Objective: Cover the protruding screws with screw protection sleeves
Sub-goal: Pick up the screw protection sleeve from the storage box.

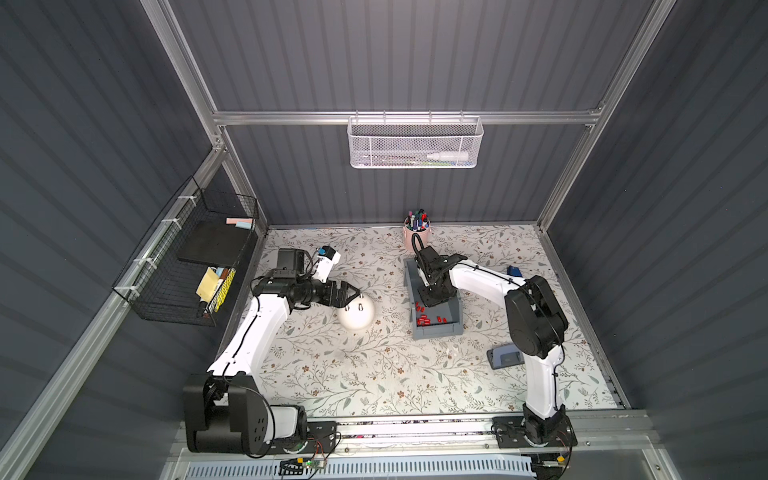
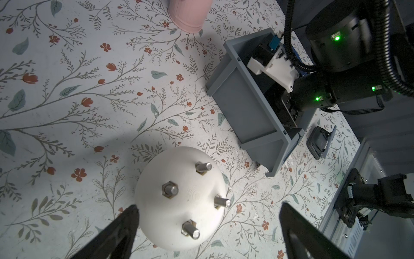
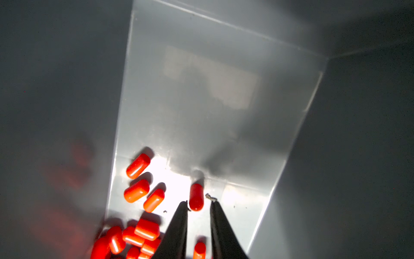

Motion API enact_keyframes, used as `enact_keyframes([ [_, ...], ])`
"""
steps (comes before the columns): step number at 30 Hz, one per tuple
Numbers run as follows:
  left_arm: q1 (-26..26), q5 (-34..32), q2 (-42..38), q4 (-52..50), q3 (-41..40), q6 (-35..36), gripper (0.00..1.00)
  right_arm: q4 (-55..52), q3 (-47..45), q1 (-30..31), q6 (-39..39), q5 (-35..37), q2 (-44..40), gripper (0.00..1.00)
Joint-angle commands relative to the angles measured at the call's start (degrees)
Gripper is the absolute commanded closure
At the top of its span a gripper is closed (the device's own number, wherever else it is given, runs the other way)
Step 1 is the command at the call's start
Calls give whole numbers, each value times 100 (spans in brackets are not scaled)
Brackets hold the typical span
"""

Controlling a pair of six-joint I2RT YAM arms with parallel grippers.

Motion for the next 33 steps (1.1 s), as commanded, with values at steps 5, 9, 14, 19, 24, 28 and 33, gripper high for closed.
enact_keyframes([
  [5,-51,127,-49,4,107,-57,3,-97,15,31,17,-62,11,75],
  [9,-57,126,-37,4,103,-62,3,-123,41,29,-1,-56,63,77],
  [14,-59,125,-49,2,99,-62,3,-139,32,31,-6,-79,92,78],
  [19,-59,139,-49,12,100,-73,3,-129,18,28,17,-121,110,78],
  [24,-59,141,-35,7,107,-75,3,-135,50,25,7,-133,161,78],
  [28,-60,151,-38,12,101,-76,3,-144,42,31,21,-140,184,79],
  [33,-59,165,-13,20,106,-99,3,-174,48,28,10,-144,219,80],
])
